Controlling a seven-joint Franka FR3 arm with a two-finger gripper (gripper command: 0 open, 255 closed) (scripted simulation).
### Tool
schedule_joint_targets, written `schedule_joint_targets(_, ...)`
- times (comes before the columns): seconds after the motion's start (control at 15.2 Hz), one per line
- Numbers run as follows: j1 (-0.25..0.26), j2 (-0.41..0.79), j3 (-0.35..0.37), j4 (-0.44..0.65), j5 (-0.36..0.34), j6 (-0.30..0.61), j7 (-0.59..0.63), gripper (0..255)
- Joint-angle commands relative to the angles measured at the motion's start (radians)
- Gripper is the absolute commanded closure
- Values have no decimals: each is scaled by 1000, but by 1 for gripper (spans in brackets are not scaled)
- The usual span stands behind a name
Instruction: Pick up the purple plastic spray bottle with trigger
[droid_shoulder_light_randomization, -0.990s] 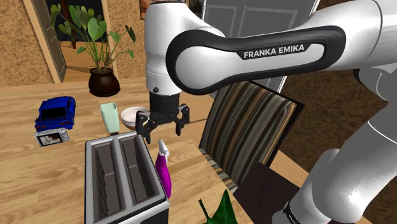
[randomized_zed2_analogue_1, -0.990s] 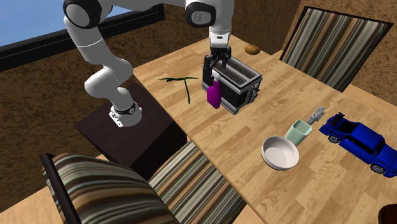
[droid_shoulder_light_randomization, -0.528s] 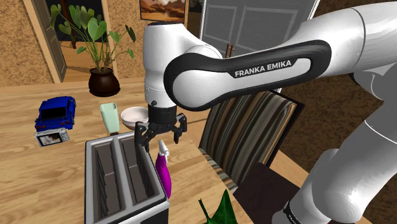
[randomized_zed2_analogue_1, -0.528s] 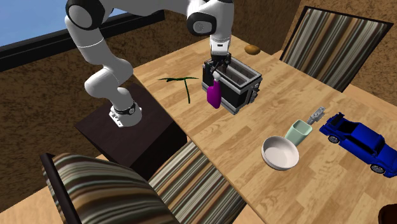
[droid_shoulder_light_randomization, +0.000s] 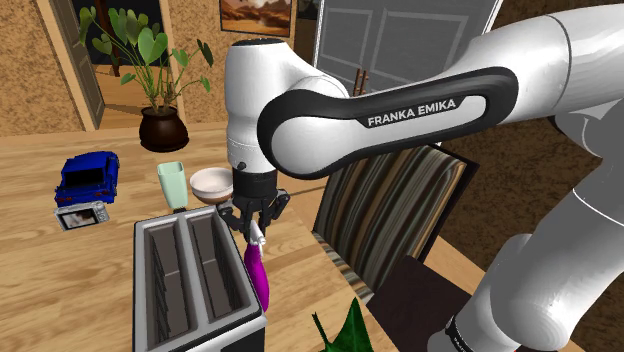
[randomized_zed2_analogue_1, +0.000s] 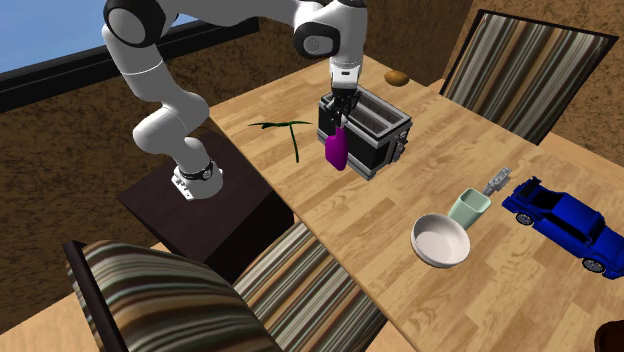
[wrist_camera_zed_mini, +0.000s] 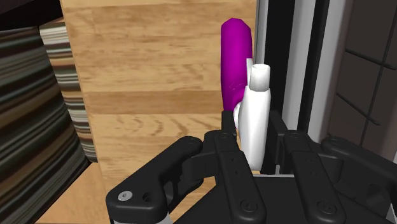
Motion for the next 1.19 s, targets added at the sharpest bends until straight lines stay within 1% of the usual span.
schedule_joint_targets(0.0,0,1,0,-1,0,0,0,255)
schedule_joint_targets(0.13,-1,-3,-1,0,2,-4,-3,255)
schedule_joint_targets(1.12,-5,-14,-8,191,6,-205,-8,255)
